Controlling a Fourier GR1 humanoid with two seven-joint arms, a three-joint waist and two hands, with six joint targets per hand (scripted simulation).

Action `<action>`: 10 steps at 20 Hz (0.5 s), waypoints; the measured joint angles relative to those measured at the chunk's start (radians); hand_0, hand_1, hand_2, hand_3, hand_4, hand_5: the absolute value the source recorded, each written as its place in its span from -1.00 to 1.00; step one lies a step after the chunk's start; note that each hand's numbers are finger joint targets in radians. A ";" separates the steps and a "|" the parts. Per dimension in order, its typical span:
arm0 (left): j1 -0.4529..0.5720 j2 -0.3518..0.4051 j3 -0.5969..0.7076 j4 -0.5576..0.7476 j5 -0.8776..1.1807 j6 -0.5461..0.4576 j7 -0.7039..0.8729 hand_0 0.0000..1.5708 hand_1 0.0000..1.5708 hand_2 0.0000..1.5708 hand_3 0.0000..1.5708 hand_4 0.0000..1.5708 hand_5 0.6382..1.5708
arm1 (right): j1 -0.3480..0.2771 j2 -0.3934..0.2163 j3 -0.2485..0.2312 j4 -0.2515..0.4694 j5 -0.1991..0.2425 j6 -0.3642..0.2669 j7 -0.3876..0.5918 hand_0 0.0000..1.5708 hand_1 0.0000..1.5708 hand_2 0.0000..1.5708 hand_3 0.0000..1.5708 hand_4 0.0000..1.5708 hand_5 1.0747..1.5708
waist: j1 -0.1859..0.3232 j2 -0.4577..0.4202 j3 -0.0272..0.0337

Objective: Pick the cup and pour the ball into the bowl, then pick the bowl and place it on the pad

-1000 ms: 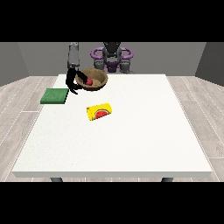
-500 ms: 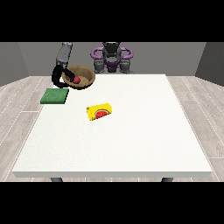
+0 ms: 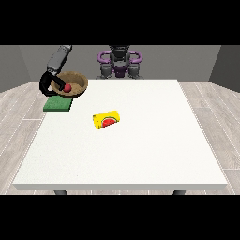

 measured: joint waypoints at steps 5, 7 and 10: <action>-0.015 0.023 0.004 -0.048 0.021 0.001 0.030 -1.00 -1.00 -1.00 -1.00 -0.82 0.92 | -0.018 -0.070 -0.082 0.108 -0.048 0.068 -0.098 1.00 1.00 1.00 0.19 0.65 0.89 | 0.018 0.044 0.0004; -0.018 0.035 0.010 -0.061 0.027 0.003 0.030 -1.00 -1.00 -1.00 -1.00 -0.74 0.92 | -0.031 -0.093 -0.106 0.143 -0.064 0.090 -0.124 1.00 1.00 1.00 -0.01 0.65 0.92 | 0.027 0.067 0.0005; -0.029 0.040 0.006 -0.107 0.036 0.021 0.057 -1.00 -1.00 -1.00 -1.00 -0.84 0.92 | -0.037 -0.120 -0.125 0.204 -0.062 0.111 -0.188 1.00 1.00 1.00 -0.51 0.65 0.91 | 0.034 0.091 0.0007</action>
